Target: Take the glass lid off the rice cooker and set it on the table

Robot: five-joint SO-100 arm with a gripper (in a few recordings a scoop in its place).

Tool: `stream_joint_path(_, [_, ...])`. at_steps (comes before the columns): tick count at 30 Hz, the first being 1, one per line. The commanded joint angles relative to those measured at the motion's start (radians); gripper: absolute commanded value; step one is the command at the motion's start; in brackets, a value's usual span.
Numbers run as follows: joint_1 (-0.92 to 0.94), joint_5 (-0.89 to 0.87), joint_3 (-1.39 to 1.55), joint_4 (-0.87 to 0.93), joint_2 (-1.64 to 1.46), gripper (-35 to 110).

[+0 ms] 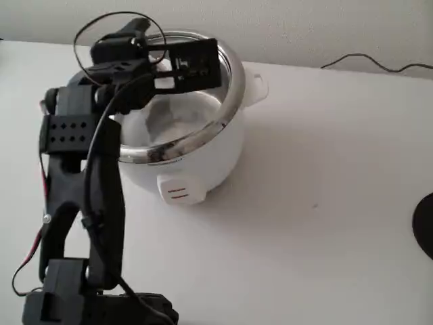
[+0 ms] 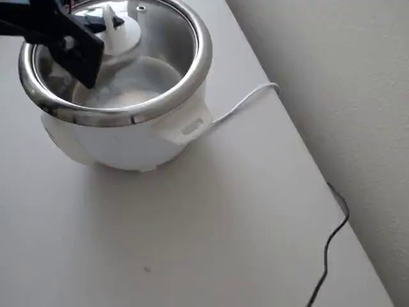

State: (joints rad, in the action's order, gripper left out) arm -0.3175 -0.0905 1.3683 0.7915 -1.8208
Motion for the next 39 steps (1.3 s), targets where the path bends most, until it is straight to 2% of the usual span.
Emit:
stream_joint_path(1, [0.031,0.005,-0.057,-0.058,0.006,4])
stream_joint_path(3, [0.034,0.005,-0.055,-0.071,0.005,0])
stream_joint_path(10, [0.034,-0.006,-0.055,-0.118,-0.084,0])
stream_joint_path(24, [0.055,0.057,-0.055,-0.164,-0.468,0])
stream_joint_path(31, [0.291,0.239,-0.005,-0.137,-0.583,0])
stream_joint_path(35, [0.443,0.337,0.224,-0.282,-0.686,0])
stream_joint_path(39, [0.575,0.364,0.44,-0.42,-0.739,0])
